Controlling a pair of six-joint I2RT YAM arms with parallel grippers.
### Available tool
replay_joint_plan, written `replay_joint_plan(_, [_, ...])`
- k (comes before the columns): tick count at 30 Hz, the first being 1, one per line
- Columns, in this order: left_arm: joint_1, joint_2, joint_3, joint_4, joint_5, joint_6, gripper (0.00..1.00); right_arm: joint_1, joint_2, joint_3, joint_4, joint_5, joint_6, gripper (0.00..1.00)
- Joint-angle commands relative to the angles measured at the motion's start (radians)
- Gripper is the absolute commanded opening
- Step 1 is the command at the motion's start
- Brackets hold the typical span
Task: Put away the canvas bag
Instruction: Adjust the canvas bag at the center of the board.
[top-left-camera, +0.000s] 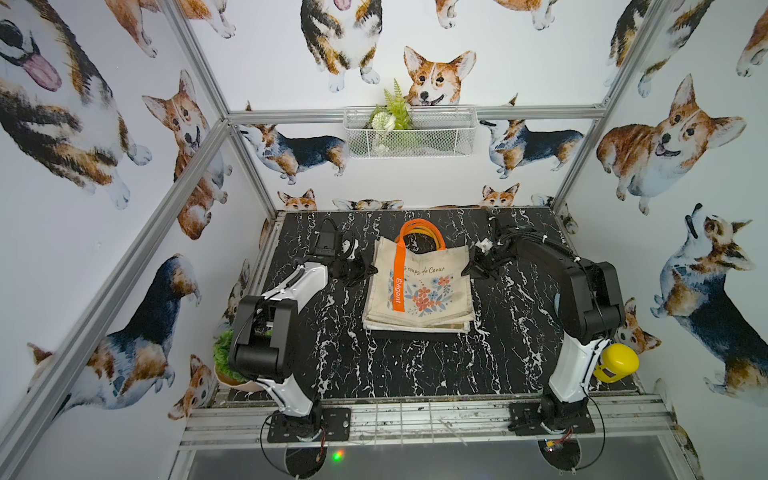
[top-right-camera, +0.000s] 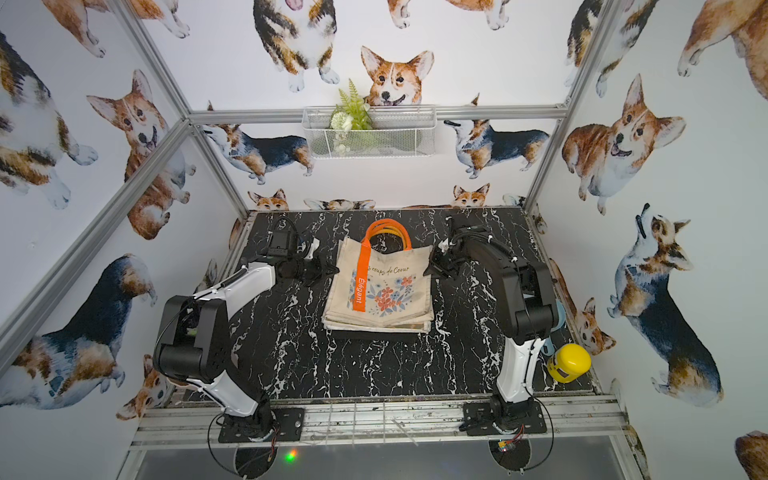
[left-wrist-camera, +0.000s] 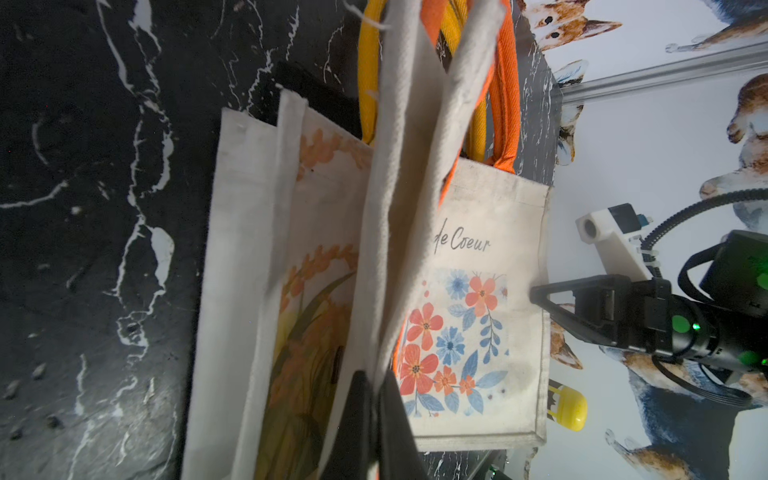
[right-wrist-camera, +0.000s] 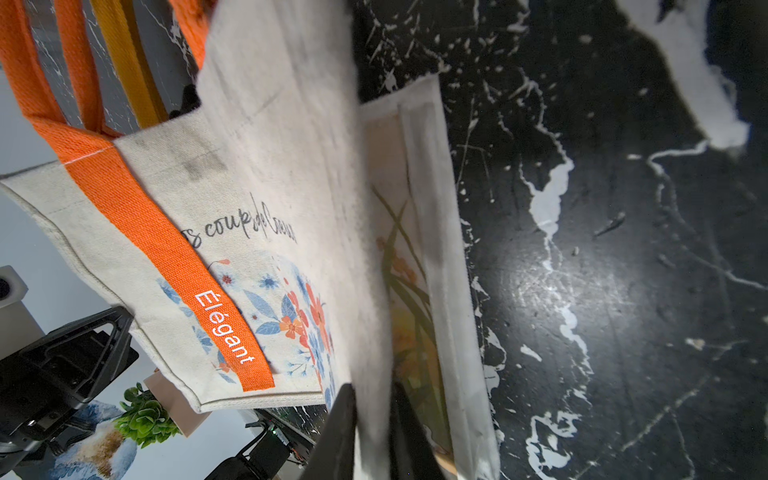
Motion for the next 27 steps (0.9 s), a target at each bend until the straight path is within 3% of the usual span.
replay_joint_plan(1, [0.001,-0.022,0.011,0.015,0.030,-0.003,0.00,0.003,-0.014,0.013,0.011,-0.036,0.019,0.18])
replay_joint_plan(27, [0.023,-0.067,-0.006,-0.010,0.033,0.016,0.00,0.028,0.015,0.015,0.031,-0.088,0.036,0.19])
